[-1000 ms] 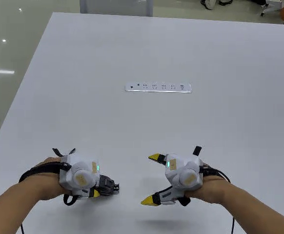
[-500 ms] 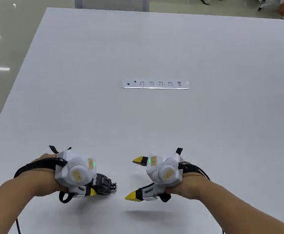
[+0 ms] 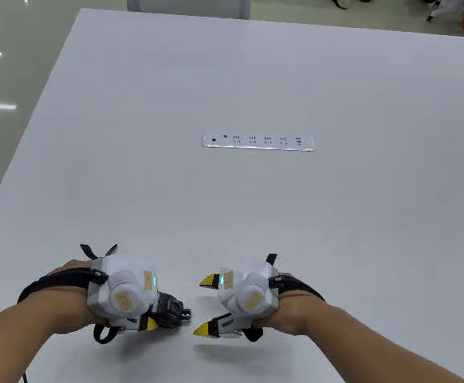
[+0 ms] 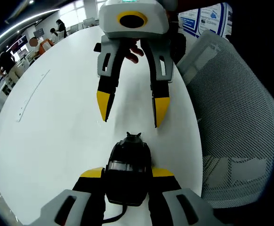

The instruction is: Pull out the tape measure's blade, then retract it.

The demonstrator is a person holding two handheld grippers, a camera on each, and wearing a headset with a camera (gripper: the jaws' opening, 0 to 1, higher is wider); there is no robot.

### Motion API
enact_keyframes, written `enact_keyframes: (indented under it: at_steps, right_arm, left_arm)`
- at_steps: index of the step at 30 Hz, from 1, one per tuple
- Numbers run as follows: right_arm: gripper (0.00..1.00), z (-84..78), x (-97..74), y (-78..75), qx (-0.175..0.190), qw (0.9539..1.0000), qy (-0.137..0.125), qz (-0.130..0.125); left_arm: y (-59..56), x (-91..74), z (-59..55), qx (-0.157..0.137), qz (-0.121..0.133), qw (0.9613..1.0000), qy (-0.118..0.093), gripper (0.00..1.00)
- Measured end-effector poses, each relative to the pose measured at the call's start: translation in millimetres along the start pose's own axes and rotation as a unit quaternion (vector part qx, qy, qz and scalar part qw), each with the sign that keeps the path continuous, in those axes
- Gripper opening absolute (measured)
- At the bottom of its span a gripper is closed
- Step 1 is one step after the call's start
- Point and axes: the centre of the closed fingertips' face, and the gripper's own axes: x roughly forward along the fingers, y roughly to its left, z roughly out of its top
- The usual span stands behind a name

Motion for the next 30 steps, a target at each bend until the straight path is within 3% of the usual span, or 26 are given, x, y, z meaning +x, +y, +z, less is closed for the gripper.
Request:
enact_keyframes:
  at_steps: [5, 7, 10, 13, 15, 24, 30]
  right_arm:
    - [0.41, -4.2, 14.4, 7.9, -0.017, 0.9995, 0.023, 0.014]
    - [0.37, -7.8, 17.7, 6.2, -0.029, 0.9989, 0.036, 0.008]
    - [0.26, -9.5, 19.7, 5.4, -0.024, 0.9989, 0.039, 0.006]
    - [0.22, -11.7, 23.7, 1.8, -0.017, 0.9990, 0.041, 0.006]
    - [0.17, -11.1, 25.6, 0.5, 0.004, 0.9990, 0.043, 0.011]
    - [0.15, -7.7, 32.6, 2.4, 0.007, 0.9982, 0.053, 0.028]
    - [0.15, -7.2, 32.0, 3.2, 0.012, 0.9985, 0.054, 0.001]
  left_arm:
    - [0.5, 0.0, -0.3, -0.003, 0.001, 1.0000, -0.003, 0.32]
    - [0.1, -0.2, -0.3, -0.002, 0.002, 1.0000, -0.004, 0.32]
    - [0.2, -0.5, -0.3, -0.005, 0.004, 1.0000, -0.007, 0.32]
    - [0.6, -0.5, -0.6, -0.011, 0.006, 0.9999, -0.009, 0.32]
    - [0.8, -0.6, -0.5, -0.013, 0.006, 0.9999, -0.009, 0.32]
    - [1.6, -0.4, 0.5, -0.023, 0.006, 0.9996, -0.015, 0.32]
    - [1.6, -0.9, 0.4, -0.028, 0.007, 0.9994, -0.019, 0.32]
